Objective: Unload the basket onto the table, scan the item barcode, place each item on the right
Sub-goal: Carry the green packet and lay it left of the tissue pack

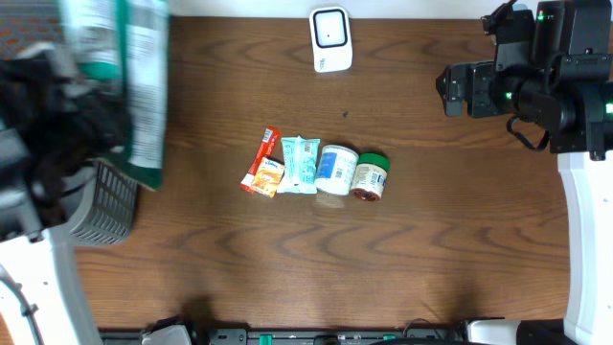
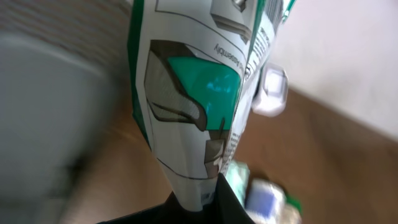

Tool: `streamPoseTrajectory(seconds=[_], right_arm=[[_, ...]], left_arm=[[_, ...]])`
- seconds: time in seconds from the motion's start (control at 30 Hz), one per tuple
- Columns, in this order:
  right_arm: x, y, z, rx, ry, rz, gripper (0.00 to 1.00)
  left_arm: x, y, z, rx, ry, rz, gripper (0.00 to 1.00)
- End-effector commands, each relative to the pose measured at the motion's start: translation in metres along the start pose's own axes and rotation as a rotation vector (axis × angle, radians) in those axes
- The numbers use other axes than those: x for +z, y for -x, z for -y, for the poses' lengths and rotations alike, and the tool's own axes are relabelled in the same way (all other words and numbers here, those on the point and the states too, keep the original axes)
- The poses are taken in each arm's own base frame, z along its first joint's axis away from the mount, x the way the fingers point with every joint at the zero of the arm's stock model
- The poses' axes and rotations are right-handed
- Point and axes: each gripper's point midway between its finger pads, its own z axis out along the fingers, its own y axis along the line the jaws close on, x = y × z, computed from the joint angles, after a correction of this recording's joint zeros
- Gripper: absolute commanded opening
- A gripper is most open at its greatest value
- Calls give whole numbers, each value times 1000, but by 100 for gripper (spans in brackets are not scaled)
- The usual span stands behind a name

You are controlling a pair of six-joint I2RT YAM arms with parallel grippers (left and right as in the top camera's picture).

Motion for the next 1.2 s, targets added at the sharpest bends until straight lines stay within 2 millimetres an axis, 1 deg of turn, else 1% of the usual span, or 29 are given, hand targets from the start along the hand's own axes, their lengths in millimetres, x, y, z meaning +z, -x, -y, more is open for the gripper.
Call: streamPoseTrajectory(seconds=[0.0,0.17,0.37,0.47,0.5,0.6,0.67,0.73,0.83,0.97,1.03,1.13,1.17], right_arm=[[-4,4,-3,-20,6,14,99],[-4,4,-4,-20,6,14,99],[-4,4,-3,-20,6,14,99],[-4,4,-4,-20,6,14,99],[-4,4,-3,-20,6,14,99],[-4,4,-4,-20,6,14,99],[-4,4,-3,-20,6,15,99],[-4,4,-4,-20,6,14,99],[-4,4,-3,-20,6,14,99],[-4,4,-3,-20,6,14,99],[-4,4,-4,-20,6,14,99],[-4,4,-3,-20,6,14,99],[-4,4,-4,-20,6,14,99]], left_arm=[[28,-30,17,16,-47,-123,7],[64,-75,22,73,-6,-277,7],[102,-118,28,73,19,-399,7],[120,-135,25,4,38,-444,7],[127,-143,22,-65,61,-465,7],[140,-156,13,-190,109,-498,7],[148,-164,9,-235,130,-523,7],[156,-175,11,-264,107,-574,7],[165,-185,14,-283,69,-615,7],[174,-192,10,-268,67,-622,7],[175,-191,9,-265,69,-616,7],[179,-184,10,-223,48,-583,7],[182,-180,8,-212,60,-563,7]])
